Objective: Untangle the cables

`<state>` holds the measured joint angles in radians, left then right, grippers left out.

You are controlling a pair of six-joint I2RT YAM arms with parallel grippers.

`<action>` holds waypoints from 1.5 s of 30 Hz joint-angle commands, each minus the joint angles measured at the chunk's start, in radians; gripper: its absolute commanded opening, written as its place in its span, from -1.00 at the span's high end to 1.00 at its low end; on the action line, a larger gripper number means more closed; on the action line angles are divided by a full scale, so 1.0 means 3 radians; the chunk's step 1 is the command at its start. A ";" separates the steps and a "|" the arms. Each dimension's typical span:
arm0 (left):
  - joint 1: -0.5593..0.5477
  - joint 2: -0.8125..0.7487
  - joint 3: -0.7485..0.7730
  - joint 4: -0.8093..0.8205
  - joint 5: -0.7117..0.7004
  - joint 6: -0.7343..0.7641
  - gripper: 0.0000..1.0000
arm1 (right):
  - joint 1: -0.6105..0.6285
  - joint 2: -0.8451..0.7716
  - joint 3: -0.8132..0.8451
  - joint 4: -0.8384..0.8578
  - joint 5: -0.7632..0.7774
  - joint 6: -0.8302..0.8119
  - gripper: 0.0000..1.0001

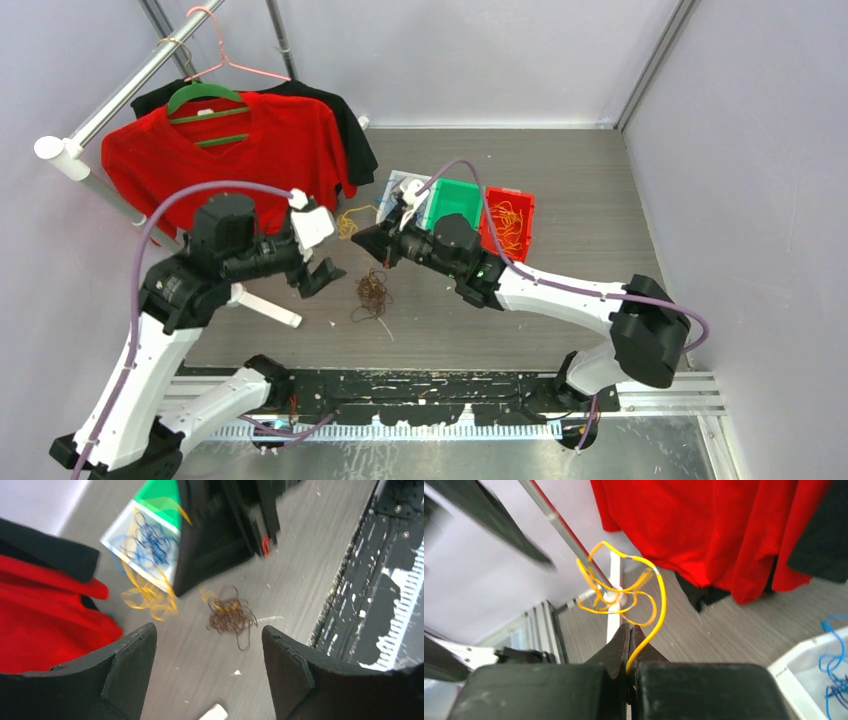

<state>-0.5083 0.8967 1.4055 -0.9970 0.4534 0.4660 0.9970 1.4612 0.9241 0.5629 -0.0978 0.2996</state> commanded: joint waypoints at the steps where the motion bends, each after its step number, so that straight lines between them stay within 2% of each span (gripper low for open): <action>1: 0.0004 -0.0489 -0.0756 0.0526 0.0084 -0.0333 -0.53 | -0.0045 -0.0296 0.0312 0.0057 -0.0209 0.0231 0.98; 5: 0.0002 -0.0757 -0.1230 0.1128 -0.0030 -0.0587 -0.46 | -0.0047 -0.0344 0.0460 -0.0011 -0.0387 0.0442 0.98; 10: 0.0000 -0.0639 -0.1402 0.1617 -0.0118 -0.0972 -0.37 | -0.0042 -0.0328 0.0599 0.0017 -0.0553 0.0686 0.98; 14: 0.0002 -0.0558 -0.1419 0.1977 0.0019 -0.1149 -0.32 | -0.0042 -0.0324 0.0660 0.0065 -0.0635 0.0814 0.98; 17: 0.0001 -0.0487 -0.1374 0.1962 0.0191 -0.1165 -0.29 | -0.0041 -0.0326 0.0690 0.0091 -0.0687 0.0867 0.98; 19: 0.0001 -0.0439 -0.1336 0.1899 0.0316 -0.1149 -0.20 | -0.0043 -0.0311 0.0709 0.0125 -0.0747 0.0885 0.98; 22: 0.0003 -0.0438 -0.1326 0.1915 0.0209 -0.1177 0.15 | -0.0044 -0.0320 0.0664 0.0223 -0.0810 0.0919 0.97; 23: 0.0002 -0.0465 -0.1326 0.1917 0.0162 -0.1160 0.33 | -0.0045 -0.0338 0.0633 0.0261 -0.0821 0.0925 0.96; 24: 0.0002 -0.0489 -0.1337 0.1920 0.0119 -0.1140 0.69 | -0.0044 -0.0355 0.0601 0.0318 -0.0847 0.0920 0.93; 26: 0.0001 -0.0538 -0.1358 0.1952 0.0004 -0.1154 0.99 | -0.0044 -0.0400 0.0535 0.0390 -0.0911 0.0883 0.78; 29: 0.0003 -0.0566 -0.1325 0.1942 -0.0024 -0.1280 1.00 | -0.0042 -0.0509 0.0369 0.0533 -0.1078 0.0742 0.17; 30: 0.0002 -0.0561 -0.1290 0.1919 0.0030 -0.1334 1.00 | -0.0043 -0.0581 0.0301 0.0544 -0.1132 0.0679 0.03; 32: 0.0004 -0.0543 -0.1230 0.1893 0.0118 -0.1448 1.00 | -0.0045 -0.0696 0.0164 0.0446 -0.1152 0.0533 -0.12; 37: 0.0004 -0.0467 -0.1013 0.1829 0.0297 -0.1602 1.00 | -0.0052 -0.0921 -0.0051 -0.0067 -0.1127 0.0165 -0.21; 42: 0.0001 -0.0418 -0.0860 0.1794 0.0441 -0.1736 1.00 | -0.0049 -0.0969 -0.0158 -0.0244 -0.0937 -0.0095 -0.23; 45: 0.0002 -0.0347 -0.0763 0.1724 0.0531 -0.1795 1.00 | -0.0031 -0.0824 -0.0071 -0.0134 -0.0838 -0.0166 -0.23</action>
<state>-0.5083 0.7750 1.1107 -0.4904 0.5484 -0.0227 0.9840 1.1893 0.8742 0.4957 -0.4004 0.3279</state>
